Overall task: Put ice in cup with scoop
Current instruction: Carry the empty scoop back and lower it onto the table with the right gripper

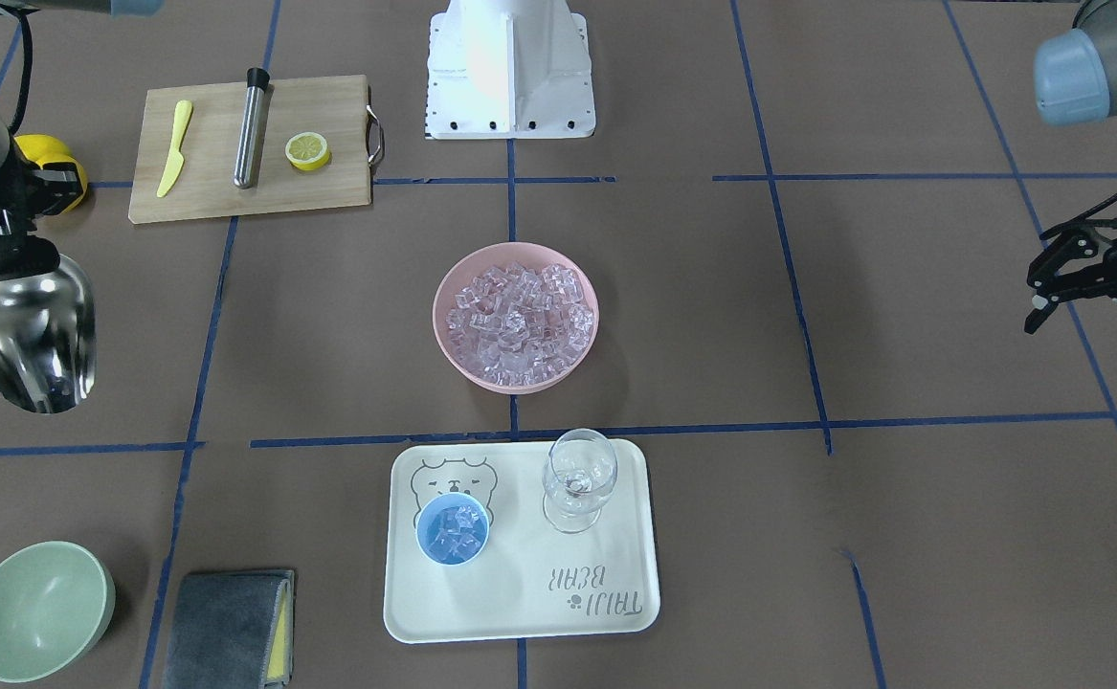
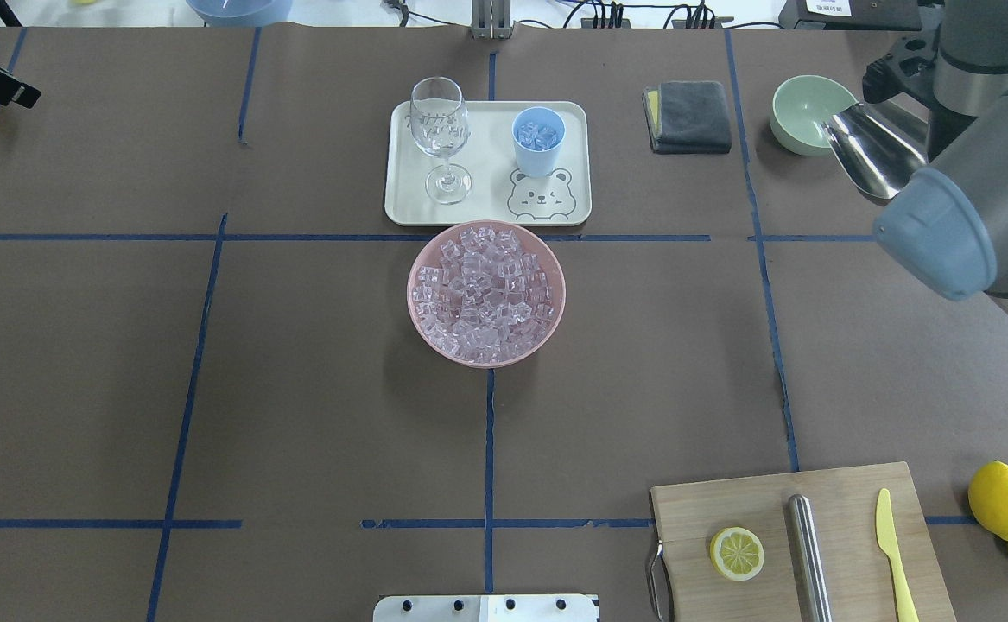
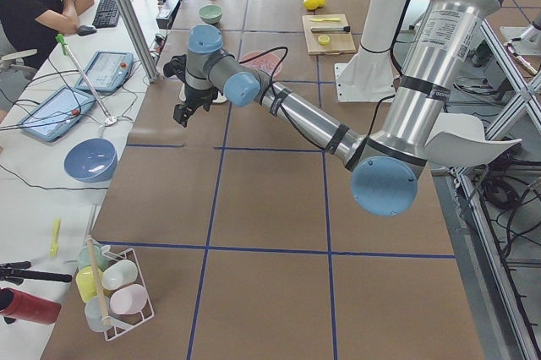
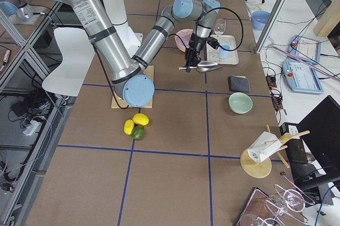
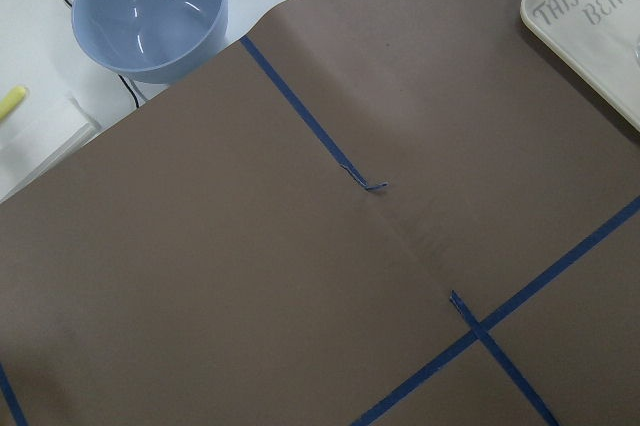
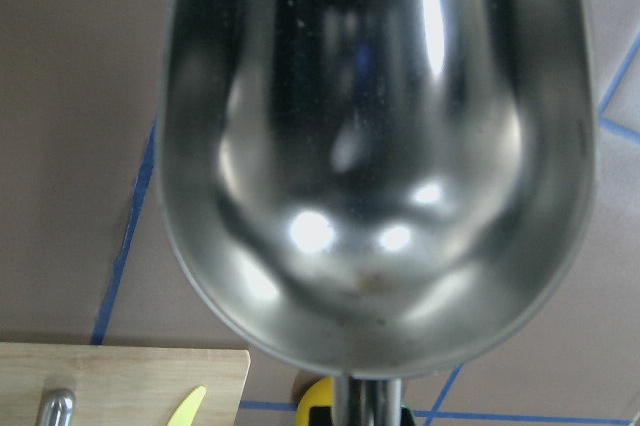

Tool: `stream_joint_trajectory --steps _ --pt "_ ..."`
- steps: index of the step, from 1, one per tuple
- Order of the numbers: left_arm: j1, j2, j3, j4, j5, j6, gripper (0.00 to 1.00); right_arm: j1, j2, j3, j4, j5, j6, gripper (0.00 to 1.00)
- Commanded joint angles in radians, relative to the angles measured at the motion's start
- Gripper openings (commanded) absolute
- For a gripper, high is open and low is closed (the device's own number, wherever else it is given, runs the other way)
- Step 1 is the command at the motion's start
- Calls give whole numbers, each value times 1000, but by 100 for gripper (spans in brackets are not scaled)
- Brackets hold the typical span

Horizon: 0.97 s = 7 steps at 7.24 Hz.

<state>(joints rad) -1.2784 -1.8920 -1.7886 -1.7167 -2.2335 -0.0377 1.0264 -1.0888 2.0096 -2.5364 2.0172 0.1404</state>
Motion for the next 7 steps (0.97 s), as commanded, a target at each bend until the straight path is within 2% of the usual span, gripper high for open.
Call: stream_joint_trajectory --steps 1,2,4,5,6,7 --pt "-2 -10 0 77 5 1 100 1 -212 73 210 83 83 0" --pt "-6 -1 0 77 6 1 100 1 -321 80 348 145 152 0" --pt "-7 5 6 77 8 2 100 -9 -550 65 775 173 389 0" --pt "-7 8 12 77 8 5 100 -46 -581 26 935 173 510 0" --pt "-7 8 20 77 8 7 100 -87 -583 -17 1003 175 560 0" --pt "-7 8 29 77 9 9 100 -124 -573 -56 1011 193 562 0"
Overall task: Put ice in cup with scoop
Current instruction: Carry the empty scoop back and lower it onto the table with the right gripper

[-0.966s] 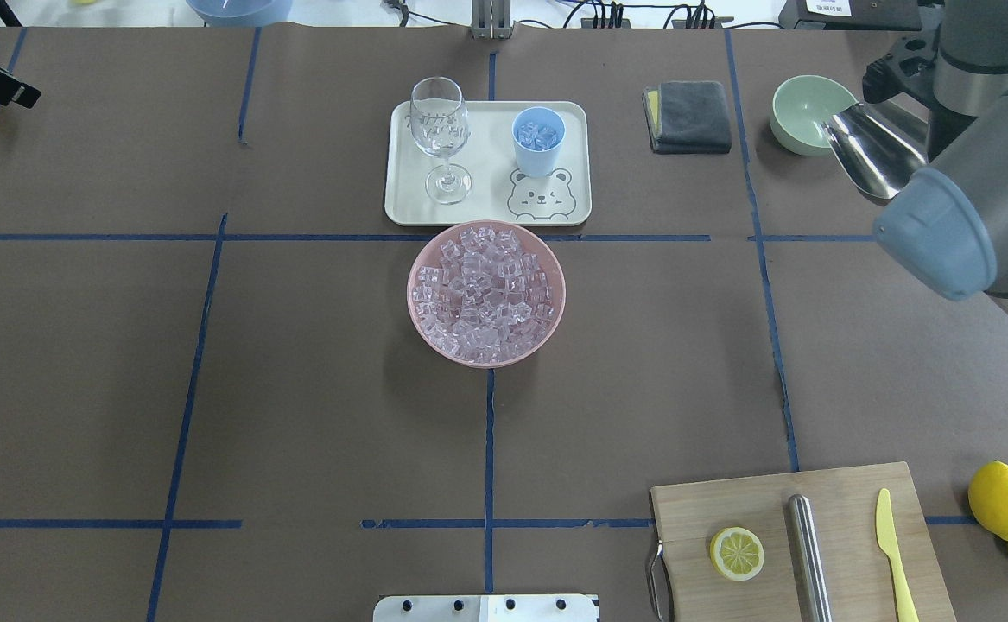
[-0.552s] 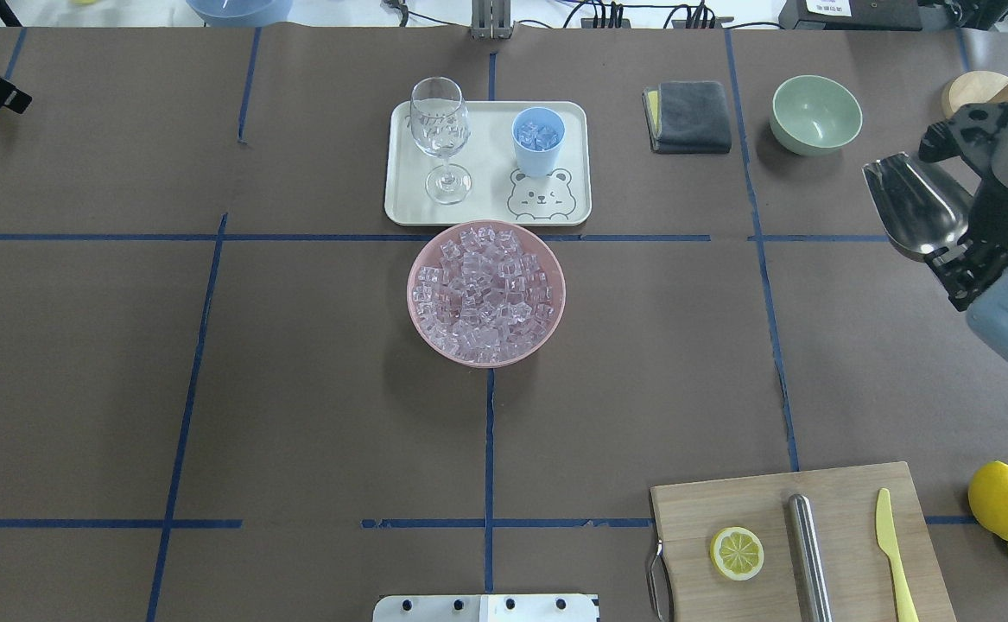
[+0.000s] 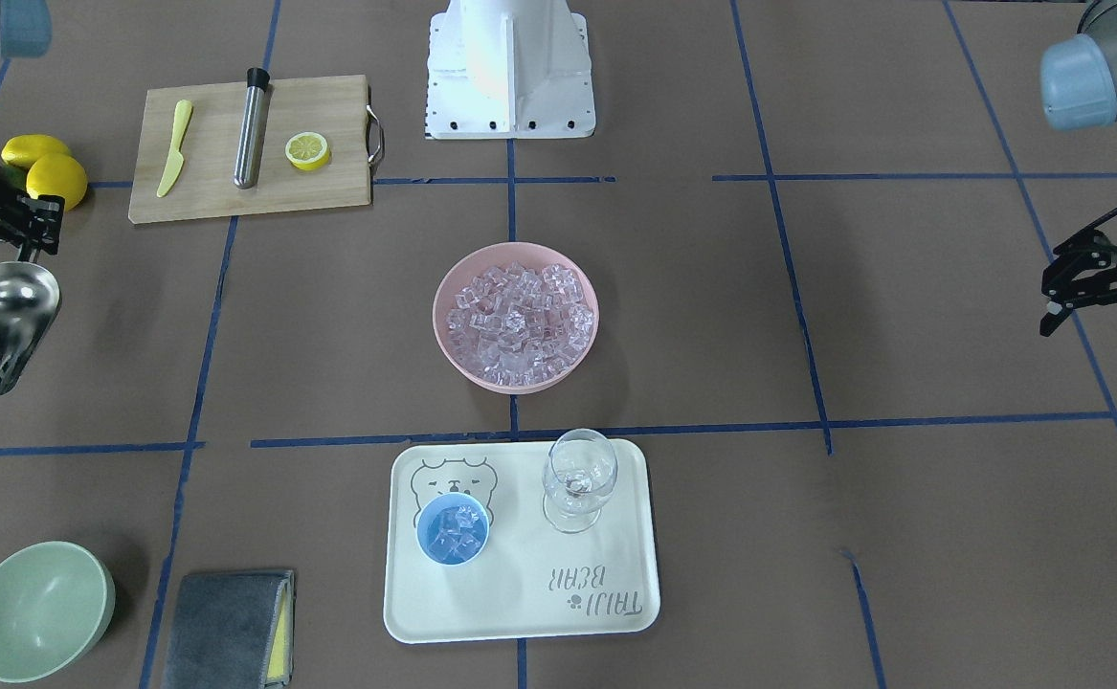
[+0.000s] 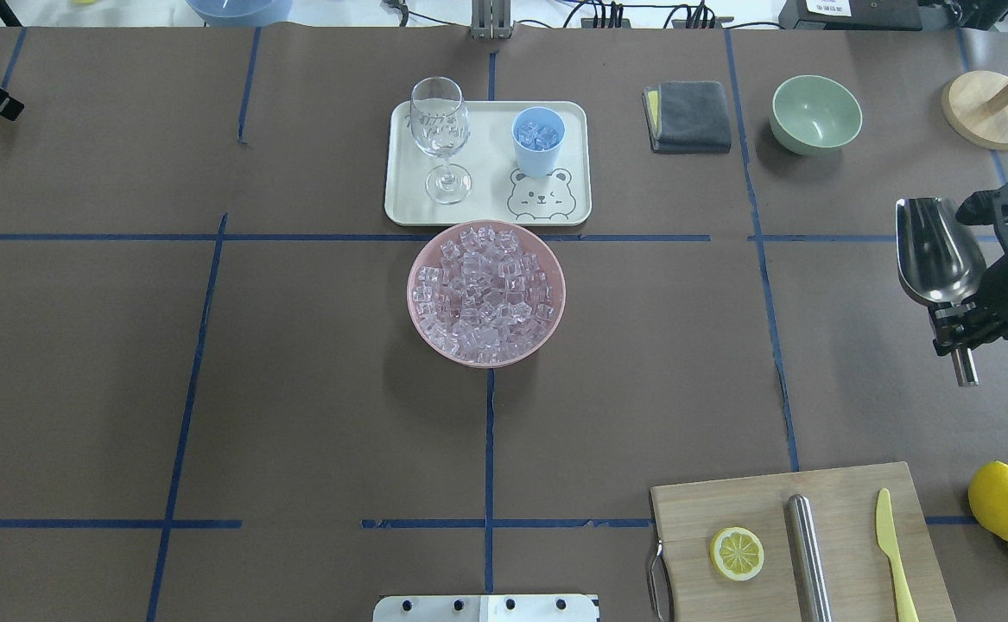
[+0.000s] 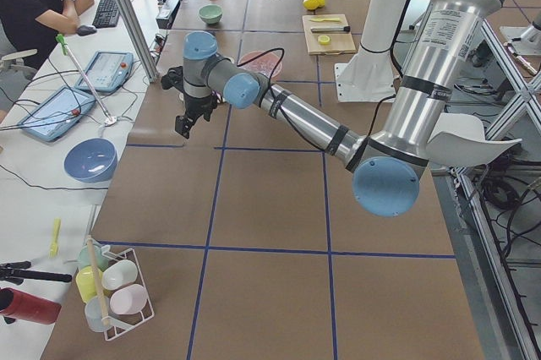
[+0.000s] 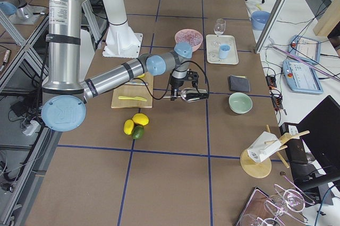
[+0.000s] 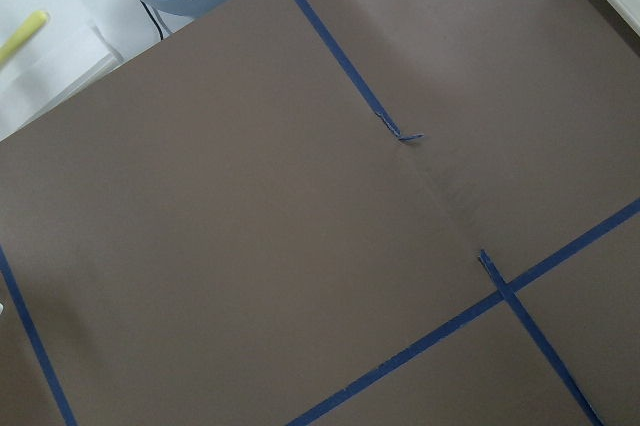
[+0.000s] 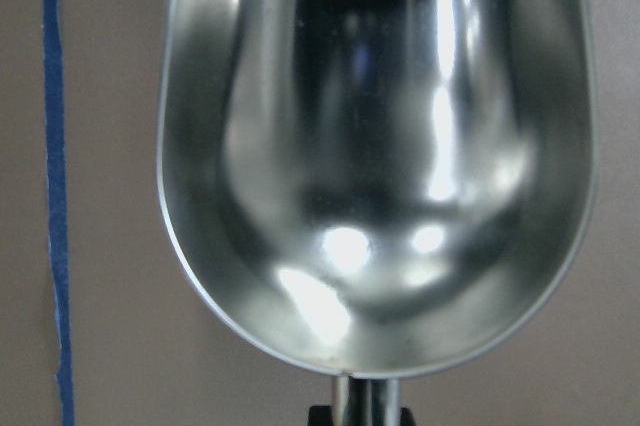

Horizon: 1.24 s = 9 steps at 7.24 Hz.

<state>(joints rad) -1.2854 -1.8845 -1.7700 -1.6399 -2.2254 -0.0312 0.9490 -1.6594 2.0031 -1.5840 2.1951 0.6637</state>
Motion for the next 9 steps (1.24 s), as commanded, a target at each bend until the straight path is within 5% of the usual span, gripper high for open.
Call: stream_joint_trajectory --steps 1,7,8,9 --pt "0 -1 15 -1 1 4 100 -65 1 -62 59 46 39 0" --pt "-2 -7 17 -1 1 4 100 -113 66 -170 45 121 39 0" --pt "-2 -10 18 -1 1 4 100 -116 64 -170 47 118 39 25" --pt "-2 -10 18 0 1 4 100 -115 61 -167 47 112 39 99"
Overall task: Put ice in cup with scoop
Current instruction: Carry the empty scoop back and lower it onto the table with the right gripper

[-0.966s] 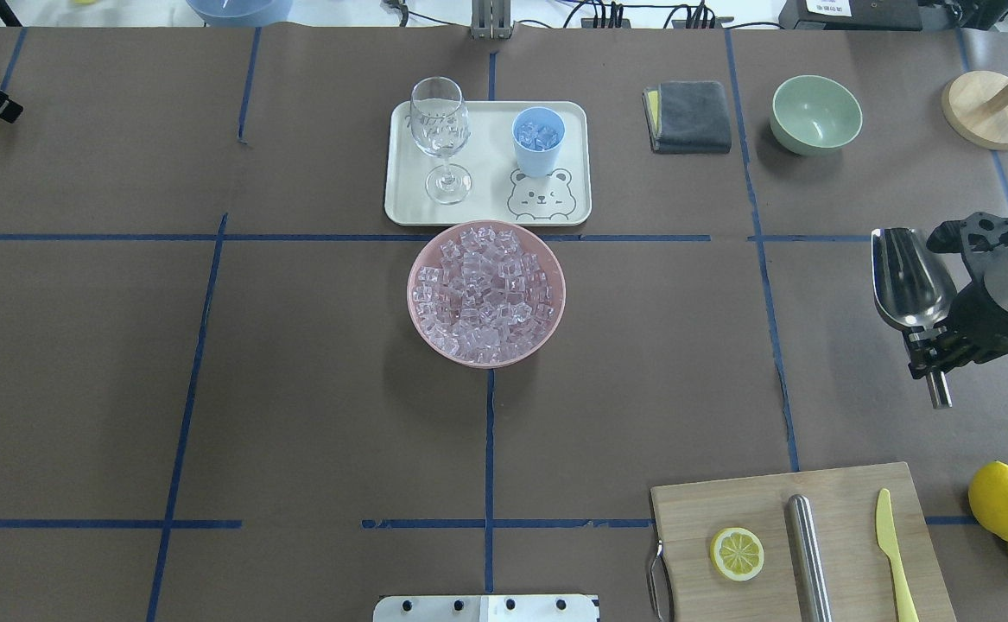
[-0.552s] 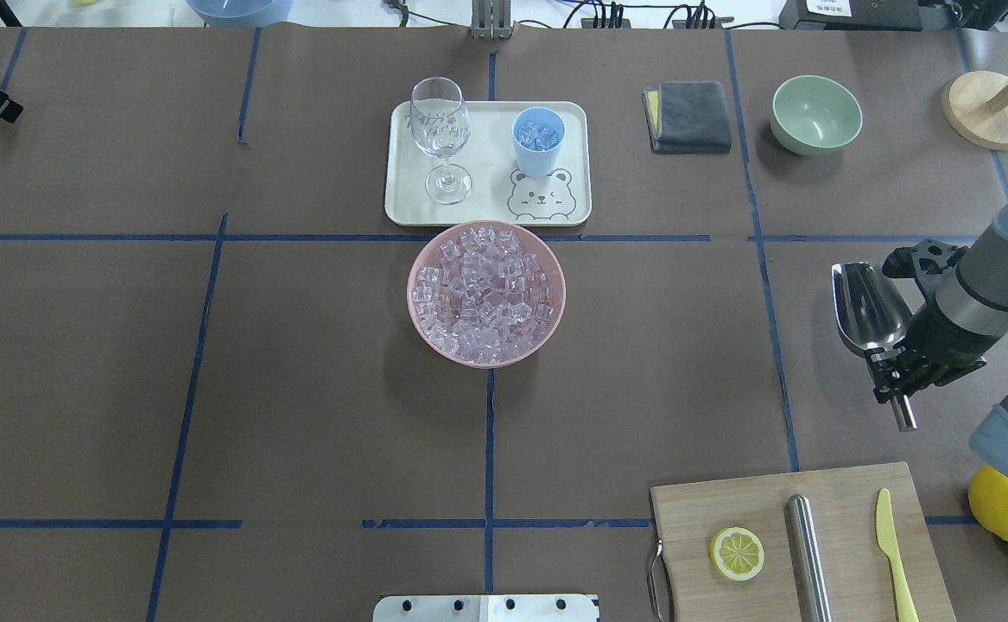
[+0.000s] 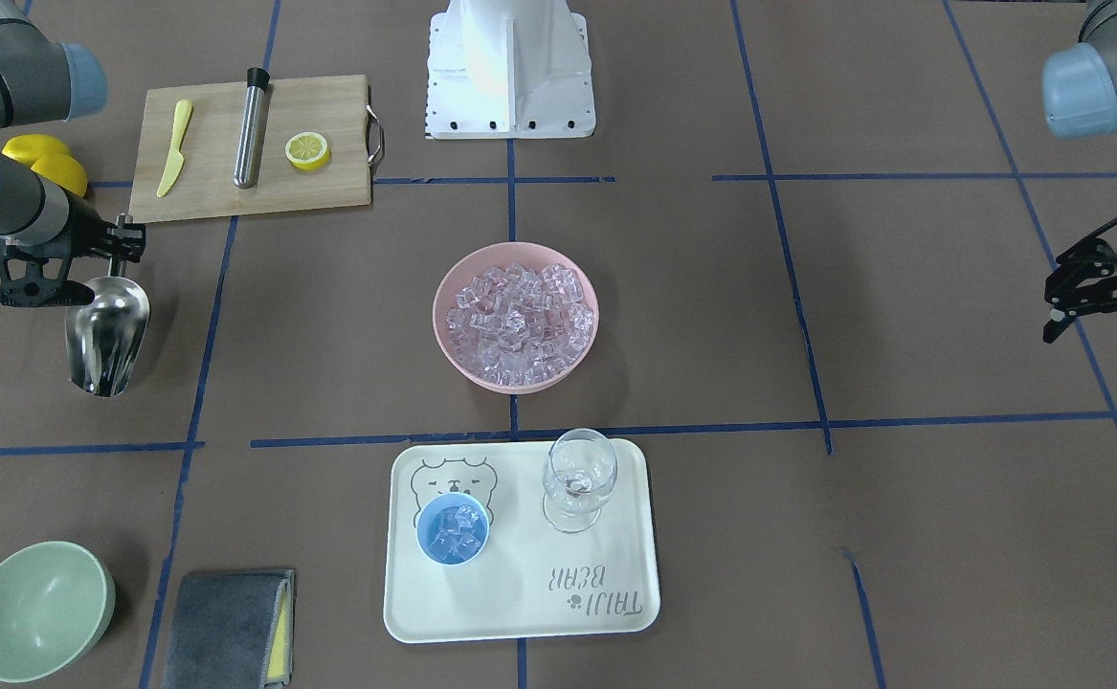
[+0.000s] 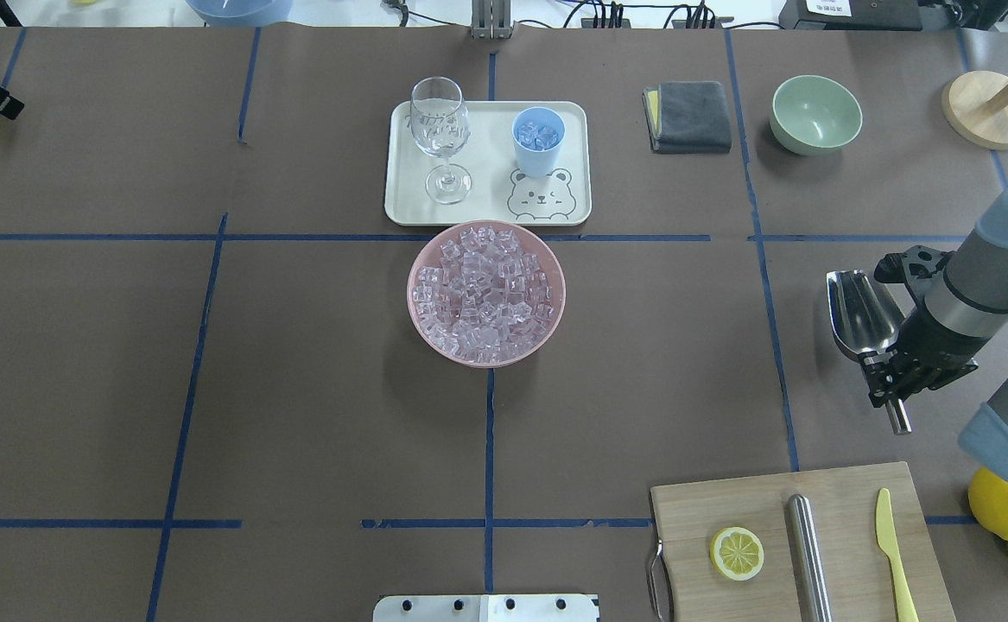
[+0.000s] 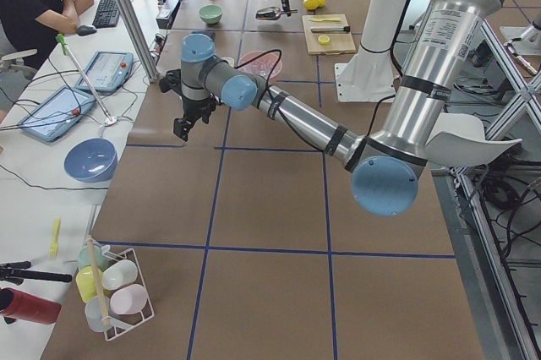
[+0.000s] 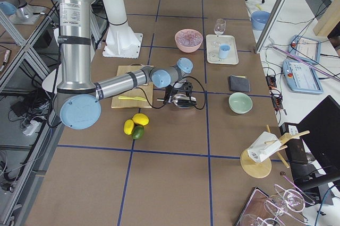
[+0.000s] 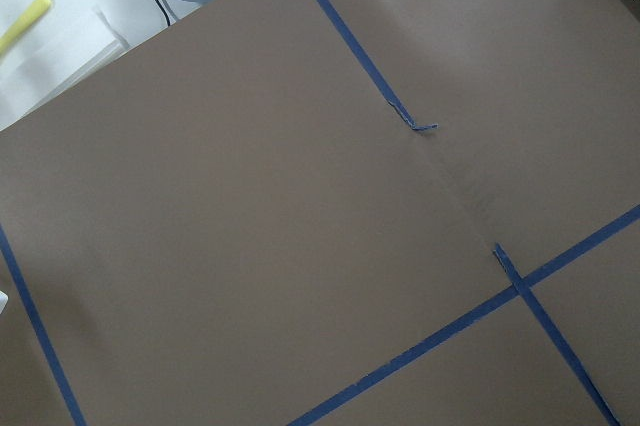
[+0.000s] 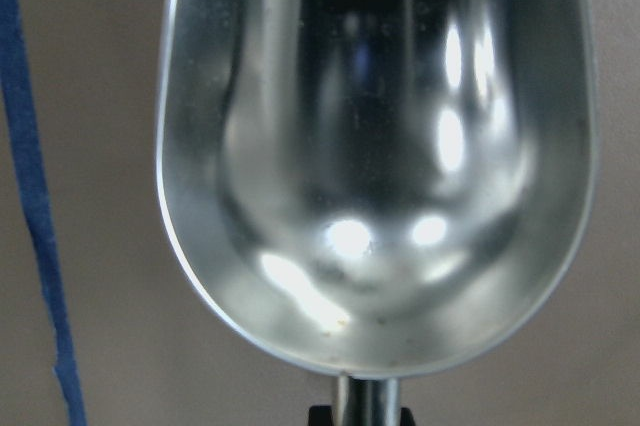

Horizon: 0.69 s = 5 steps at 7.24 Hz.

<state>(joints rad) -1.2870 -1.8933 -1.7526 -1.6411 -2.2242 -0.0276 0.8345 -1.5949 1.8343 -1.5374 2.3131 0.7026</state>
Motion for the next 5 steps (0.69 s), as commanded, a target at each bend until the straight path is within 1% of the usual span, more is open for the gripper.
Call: stream_joint_trajectory --steps 1,4,5 --pt "0 -3 1 1 0 0 100 1 -5 3 2 -8 3 100" --pt "-9 -3 1 3 0 0 100 20 -5 23 10 -11 0 100" --pt "-14 -1 4 3 0 0 100 87 3 26 16 -8 0 100"
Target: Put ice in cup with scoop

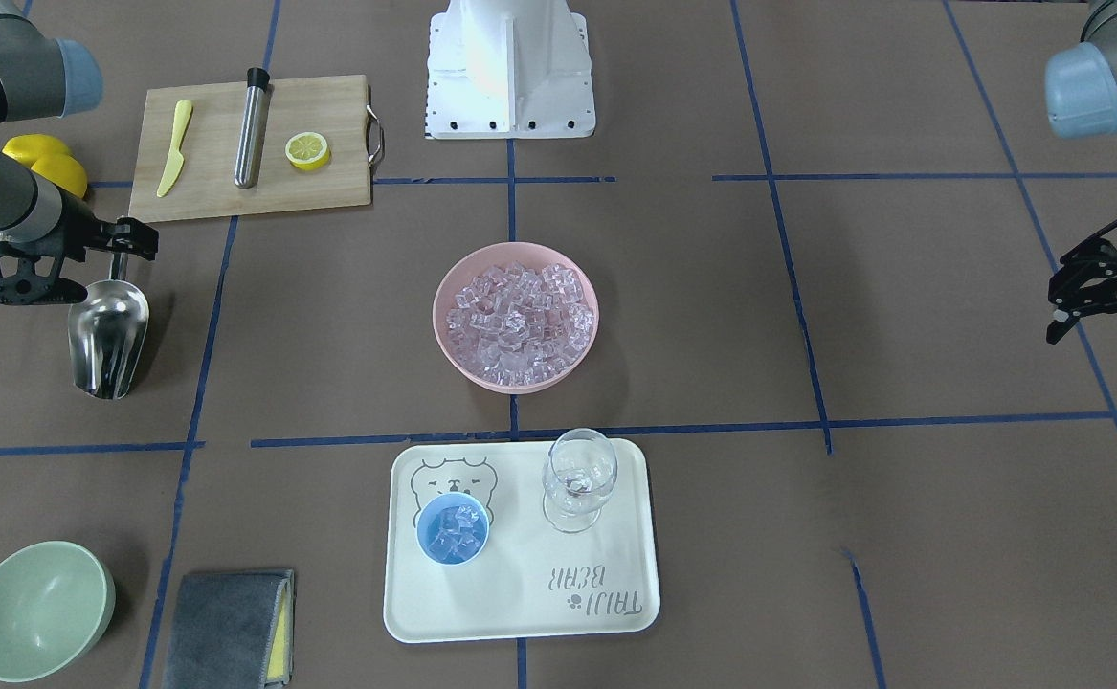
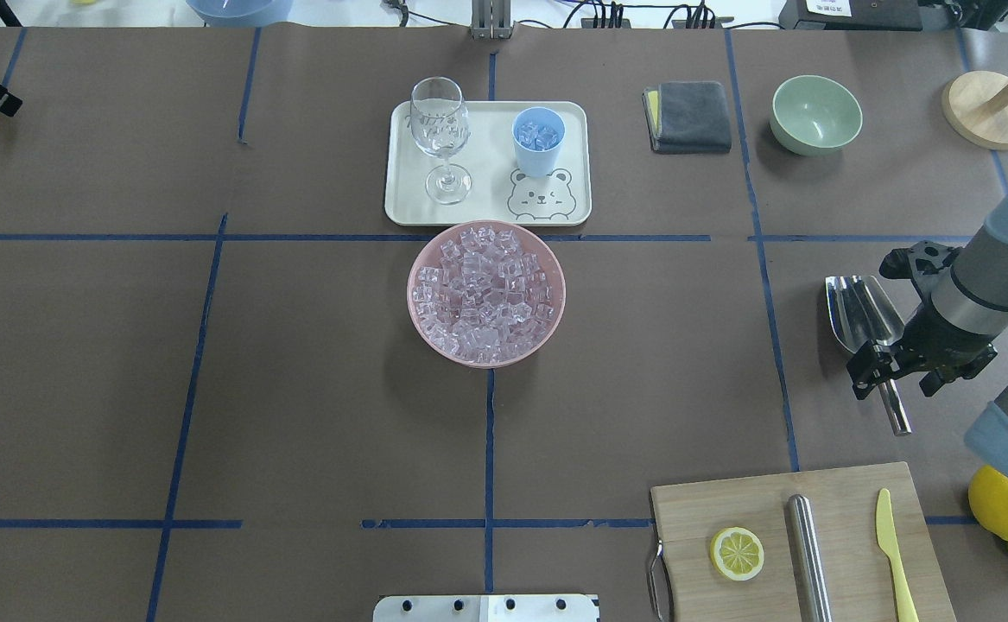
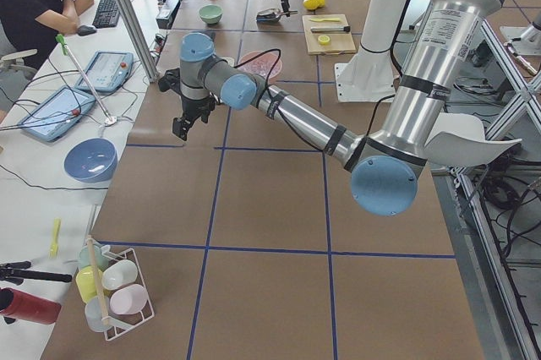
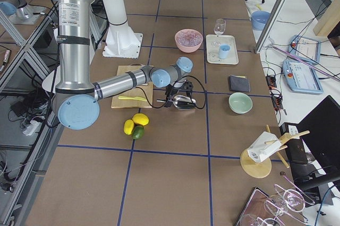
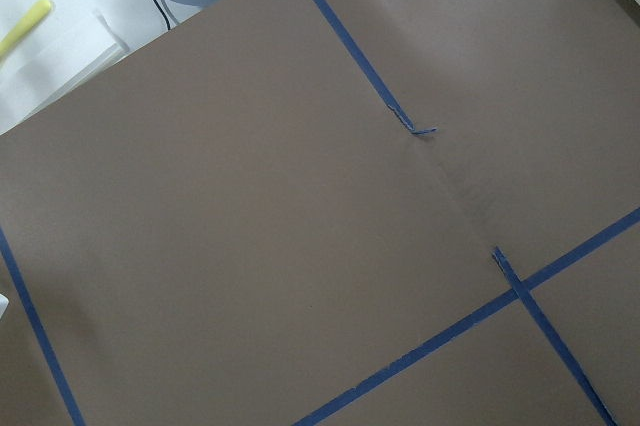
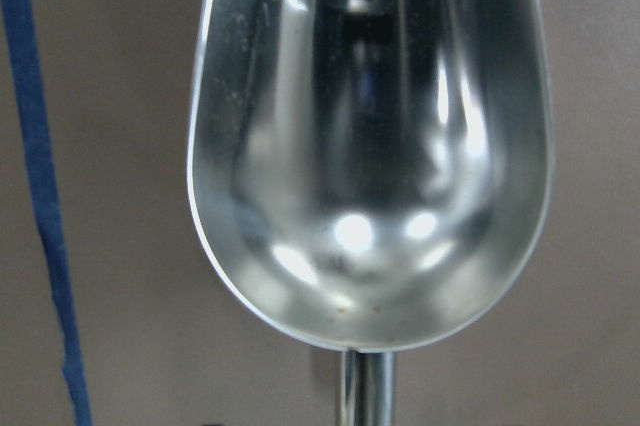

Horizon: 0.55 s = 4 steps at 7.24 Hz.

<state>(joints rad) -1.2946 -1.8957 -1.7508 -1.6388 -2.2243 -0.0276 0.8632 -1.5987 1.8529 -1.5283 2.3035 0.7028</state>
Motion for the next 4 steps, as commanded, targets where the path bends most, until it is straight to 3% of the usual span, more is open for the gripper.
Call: stream_joint_trajectory --steps 1,2,4 --pt "-9 7 4 1 0 0 100 150 22 21 8 4 -11 100" --pt "-15 13 11 2 0 2 100 249 52 19 8 8 -20 100" --pt "-49 90 13 14 -8 102 100 371 46 3 -2 13 -293 100"
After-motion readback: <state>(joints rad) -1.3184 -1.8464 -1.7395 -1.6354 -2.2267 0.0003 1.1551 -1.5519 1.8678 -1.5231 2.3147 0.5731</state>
